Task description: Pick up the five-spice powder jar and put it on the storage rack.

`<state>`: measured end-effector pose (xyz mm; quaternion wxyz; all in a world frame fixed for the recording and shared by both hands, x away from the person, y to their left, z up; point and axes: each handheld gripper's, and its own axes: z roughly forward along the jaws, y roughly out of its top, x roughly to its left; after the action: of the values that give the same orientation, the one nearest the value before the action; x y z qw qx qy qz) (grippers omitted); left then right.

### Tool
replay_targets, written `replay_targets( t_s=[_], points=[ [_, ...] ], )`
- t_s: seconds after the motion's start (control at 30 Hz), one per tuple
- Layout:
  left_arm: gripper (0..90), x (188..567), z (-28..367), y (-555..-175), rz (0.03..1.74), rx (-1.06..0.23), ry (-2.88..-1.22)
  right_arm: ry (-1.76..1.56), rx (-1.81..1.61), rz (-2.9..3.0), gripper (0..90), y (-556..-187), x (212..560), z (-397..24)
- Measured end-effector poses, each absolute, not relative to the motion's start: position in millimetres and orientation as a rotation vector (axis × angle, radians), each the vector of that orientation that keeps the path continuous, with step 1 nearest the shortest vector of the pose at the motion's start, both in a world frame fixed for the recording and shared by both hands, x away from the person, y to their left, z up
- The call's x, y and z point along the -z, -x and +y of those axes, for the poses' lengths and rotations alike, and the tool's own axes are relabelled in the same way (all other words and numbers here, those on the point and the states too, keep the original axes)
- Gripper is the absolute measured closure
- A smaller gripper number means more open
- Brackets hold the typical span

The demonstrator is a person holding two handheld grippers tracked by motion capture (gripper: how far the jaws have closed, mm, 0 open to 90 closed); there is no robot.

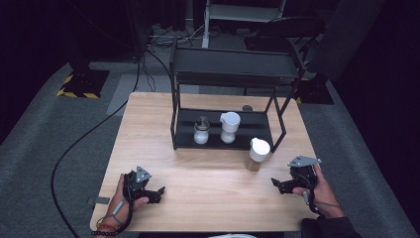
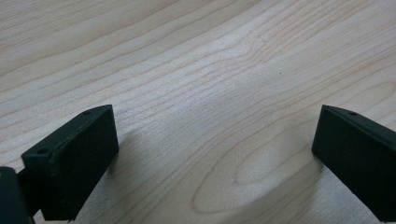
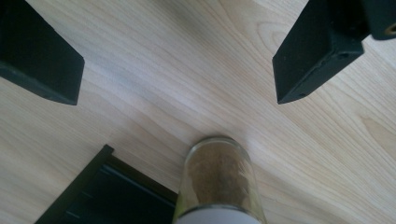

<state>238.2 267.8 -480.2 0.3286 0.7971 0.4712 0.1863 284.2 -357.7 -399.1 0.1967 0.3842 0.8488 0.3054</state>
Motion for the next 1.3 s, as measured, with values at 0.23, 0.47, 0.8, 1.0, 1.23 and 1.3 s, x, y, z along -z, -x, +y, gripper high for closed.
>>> replay_targets(
  t_s=[0.23, 0.47, 0.8, 1.0, 1.23, 1.3],
  points=[
    [0.5, 480, 268, -238, 1.233, -0.487, -2.086, -1.062, -0.855, 2.385, 2.1, -288, 393, -351],
    [0.5, 480, 268, -238, 1.233, -0.487, -2.087, -1.059, -0.855, 2.379, 2.1, -290, 388, -346],
    [0.4, 480, 268, -238, 1.233, -0.488, -2.086, -1.044, -0.859, 2.371, 2.1, -295, 383, -336],
    [0.5, 480, 268, -238, 1.233, -0.487, -2.086, -1.026, -0.859, 2.369, 2.1, -297, 380, -329],
    [0.5, 480, 268, -238, 1.233, -0.487, -2.086, -1.005, -0.863, 2.373, 2.1, -302, 376, -320],
    [0.4, 480, 268, -238, 1.233, -0.487, -2.086, -1.0, -0.867, 2.373, 2.1, -304, 374, -318]
  ],
)
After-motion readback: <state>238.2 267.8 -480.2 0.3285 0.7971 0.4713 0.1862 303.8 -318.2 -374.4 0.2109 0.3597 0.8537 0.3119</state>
